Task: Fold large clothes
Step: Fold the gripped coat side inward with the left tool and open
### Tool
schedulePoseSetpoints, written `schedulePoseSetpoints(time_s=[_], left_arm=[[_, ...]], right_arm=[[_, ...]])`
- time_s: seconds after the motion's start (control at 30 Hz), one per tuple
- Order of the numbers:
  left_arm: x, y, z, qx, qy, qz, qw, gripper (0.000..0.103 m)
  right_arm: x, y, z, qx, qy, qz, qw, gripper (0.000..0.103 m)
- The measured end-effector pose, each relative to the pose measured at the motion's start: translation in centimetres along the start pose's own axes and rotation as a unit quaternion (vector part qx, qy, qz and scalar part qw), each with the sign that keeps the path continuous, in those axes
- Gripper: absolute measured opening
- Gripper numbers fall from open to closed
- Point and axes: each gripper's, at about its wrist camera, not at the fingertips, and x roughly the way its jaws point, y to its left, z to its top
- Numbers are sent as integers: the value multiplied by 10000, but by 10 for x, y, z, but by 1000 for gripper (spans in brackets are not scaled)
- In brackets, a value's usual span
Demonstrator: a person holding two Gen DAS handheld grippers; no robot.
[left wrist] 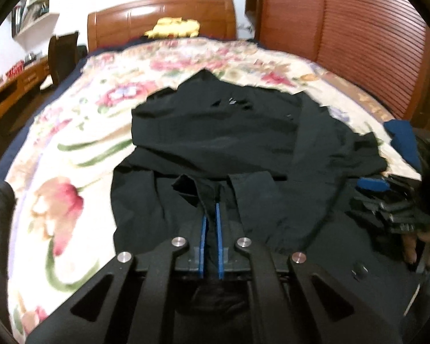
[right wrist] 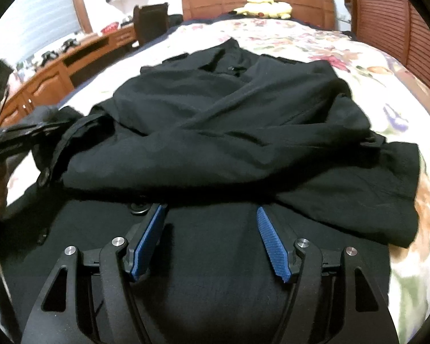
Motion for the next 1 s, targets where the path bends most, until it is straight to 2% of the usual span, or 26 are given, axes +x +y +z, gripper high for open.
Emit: schedulePoseSetpoints(time_s=[0.2, 0.37, 0.47, 0.83, 1.0], left_arm=[[-47, -16, -34, 146, -338, -98, 9993, 2], [-66, -31, -62, 222, -447, -225, 9985, 2], [-74, -43, -73, 403, -492, -167, 9978, 2], [-83, -69, -101, 482, -284, -238, 9981, 3], [-101, -64, -109, 284, -368, -297, 9985, 8]], right_arm=[[-31, -12, -5, 128, -312, -203, 9992, 69], [-45, -15, -11, 157, -458, -386, 9981, 69], [-47, -11, -13, 86, -497, -440, 9978, 69], [-51, -8, -18, -76, -546, -523, 9971, 69], [-57, -3, -20, -201, -623, -598, 9961, 69]])
